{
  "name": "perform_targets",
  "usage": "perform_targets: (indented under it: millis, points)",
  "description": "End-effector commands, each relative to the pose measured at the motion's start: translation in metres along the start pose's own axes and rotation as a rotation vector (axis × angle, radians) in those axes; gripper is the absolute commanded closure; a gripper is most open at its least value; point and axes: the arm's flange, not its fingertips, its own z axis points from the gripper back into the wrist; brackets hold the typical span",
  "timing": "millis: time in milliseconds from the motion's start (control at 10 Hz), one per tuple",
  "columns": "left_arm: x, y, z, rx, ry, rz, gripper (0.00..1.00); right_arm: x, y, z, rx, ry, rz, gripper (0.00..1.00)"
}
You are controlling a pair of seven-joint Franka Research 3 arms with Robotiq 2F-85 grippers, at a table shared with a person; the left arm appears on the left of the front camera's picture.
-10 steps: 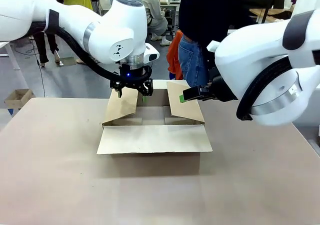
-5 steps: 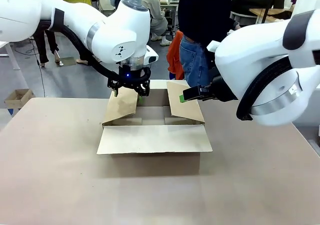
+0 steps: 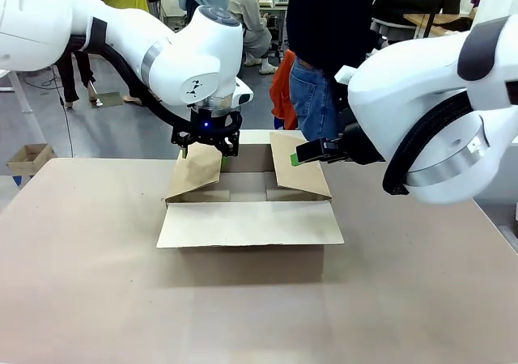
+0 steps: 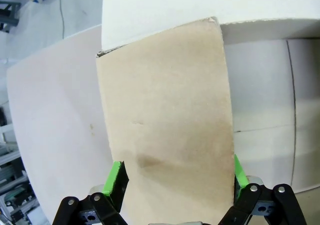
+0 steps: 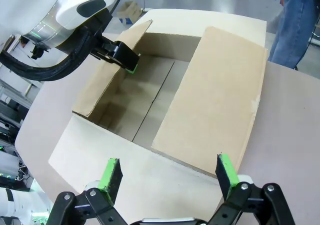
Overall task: Pack the gift set into the box.
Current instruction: Place both hands on the side flaps of the Package Box and spread them outward.
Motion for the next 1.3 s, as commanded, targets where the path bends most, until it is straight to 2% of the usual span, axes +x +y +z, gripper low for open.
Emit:
perform_targets:
  millis: [0, 200, 500, 800, 1200]
  points:
    - [-0.001, 0.005, 0.008, 0.033, -0.04, 0.037, 0.0, 0.001, 0.0, 0.003, 0.0, 0.003, 0.005, 0.0]
    - [-0.008, 0.014, 0.019, 0.046, -0.076, 0.063, 0.0, 0.001, 0.0, 0.003, 0.0, 0.003, 0.005, 0.0]
    - [-0.017, 0.049, 0.032, 0.035, -0.115, 0.131, 0.0, 0.001, 0.0, 0.003, 0.0, 0.003, 0.005, 0.0]
    - [-0.027, 0.11, 0.024, -0.014, -0.094, 0.272, 0.0, 0.001, 0.0, 0.003, 0.0, 0.003, 0.005, 0.0]
    - [-0.052, 0.185, -0.006, -0.176, -0.042, 0.445, 0.0, 0.001, 0.0, 0.003, 0.0, 0.003, 0.005, 0.0]
